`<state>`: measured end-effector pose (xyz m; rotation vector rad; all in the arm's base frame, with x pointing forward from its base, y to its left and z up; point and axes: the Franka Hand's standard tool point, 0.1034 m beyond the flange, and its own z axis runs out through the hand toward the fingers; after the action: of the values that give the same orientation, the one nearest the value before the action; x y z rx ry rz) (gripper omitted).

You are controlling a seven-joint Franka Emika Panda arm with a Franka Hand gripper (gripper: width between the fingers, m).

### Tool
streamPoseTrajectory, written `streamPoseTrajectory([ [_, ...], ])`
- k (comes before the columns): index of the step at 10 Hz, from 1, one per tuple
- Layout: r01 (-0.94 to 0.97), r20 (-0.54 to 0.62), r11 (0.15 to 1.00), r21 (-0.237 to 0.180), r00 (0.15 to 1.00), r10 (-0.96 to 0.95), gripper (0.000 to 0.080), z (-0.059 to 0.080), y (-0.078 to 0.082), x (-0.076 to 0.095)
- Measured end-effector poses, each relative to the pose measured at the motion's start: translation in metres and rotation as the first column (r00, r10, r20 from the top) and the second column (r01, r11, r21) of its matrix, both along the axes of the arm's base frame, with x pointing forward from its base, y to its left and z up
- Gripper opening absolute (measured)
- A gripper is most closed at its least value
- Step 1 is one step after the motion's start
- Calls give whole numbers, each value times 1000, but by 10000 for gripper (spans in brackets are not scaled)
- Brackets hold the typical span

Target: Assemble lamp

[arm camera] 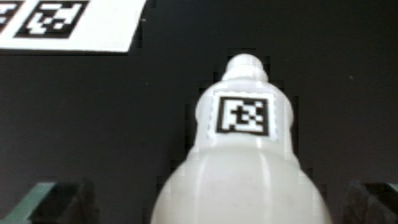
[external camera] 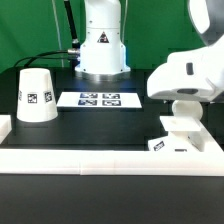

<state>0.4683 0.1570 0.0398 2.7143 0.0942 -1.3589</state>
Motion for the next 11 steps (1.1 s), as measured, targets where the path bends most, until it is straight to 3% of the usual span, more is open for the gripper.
streamPoseTrajectory([
  [4,-13,11,1000,14,1000,13,698,-3,1,2],
  [11,-2,39,1000,15,999,1,698,-23,-2,-5],
])
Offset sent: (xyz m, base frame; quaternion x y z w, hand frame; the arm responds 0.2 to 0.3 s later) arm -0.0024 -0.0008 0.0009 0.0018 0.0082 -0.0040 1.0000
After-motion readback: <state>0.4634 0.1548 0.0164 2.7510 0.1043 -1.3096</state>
